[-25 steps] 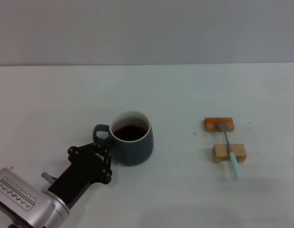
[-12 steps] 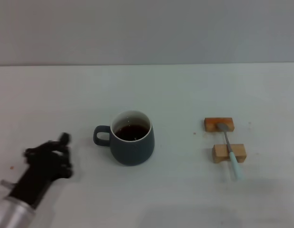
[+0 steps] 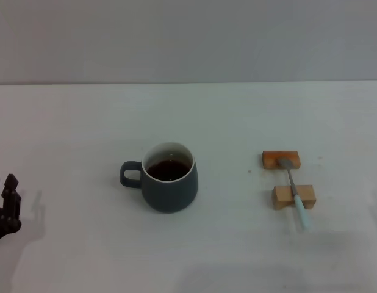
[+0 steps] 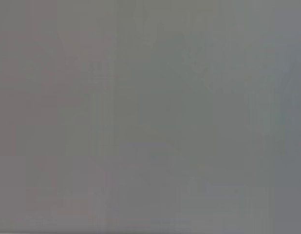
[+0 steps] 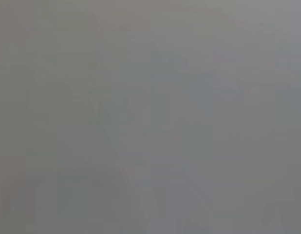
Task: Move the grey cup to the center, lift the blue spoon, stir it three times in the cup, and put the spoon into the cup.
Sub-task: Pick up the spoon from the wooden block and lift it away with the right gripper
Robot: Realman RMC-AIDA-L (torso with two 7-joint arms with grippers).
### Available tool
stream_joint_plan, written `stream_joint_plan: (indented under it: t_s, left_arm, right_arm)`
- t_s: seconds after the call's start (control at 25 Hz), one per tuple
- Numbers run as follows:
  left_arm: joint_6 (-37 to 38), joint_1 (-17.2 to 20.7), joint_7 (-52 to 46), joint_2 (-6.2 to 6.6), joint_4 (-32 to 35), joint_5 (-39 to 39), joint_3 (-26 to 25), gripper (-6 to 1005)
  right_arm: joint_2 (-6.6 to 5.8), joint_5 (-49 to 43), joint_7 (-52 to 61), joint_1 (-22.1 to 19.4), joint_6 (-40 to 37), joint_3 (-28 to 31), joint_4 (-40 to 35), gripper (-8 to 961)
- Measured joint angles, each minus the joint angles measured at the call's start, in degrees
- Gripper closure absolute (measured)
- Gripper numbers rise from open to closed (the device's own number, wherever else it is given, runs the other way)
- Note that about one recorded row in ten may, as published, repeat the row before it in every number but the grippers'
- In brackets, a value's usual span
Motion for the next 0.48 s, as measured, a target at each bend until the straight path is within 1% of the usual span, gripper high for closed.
stream_joint_plan:
  t_s: [0.12,0.2,0.48]
  left_arm:
    - [0.20,0.02,0.15,-0.07,0.39,0.02,-0.03,767]
    - [0.39,0.03,0.26,-0.03,0.83,0.02,-0.29,563]
    - [1.57,0.06,0.77,-0.11,1.79,-0.04,-1.06,428]
  right_arm:
    - [0.02,0.11,0.07,-0.19,0.59,-0.89,0.13,166]
    - [0.04,0.06,0.13,-0.29,1.17,-1.81,0.32,166]
    - [0.03,0.06,0.21,-0.19,1.82,-3.88,0.90,166]
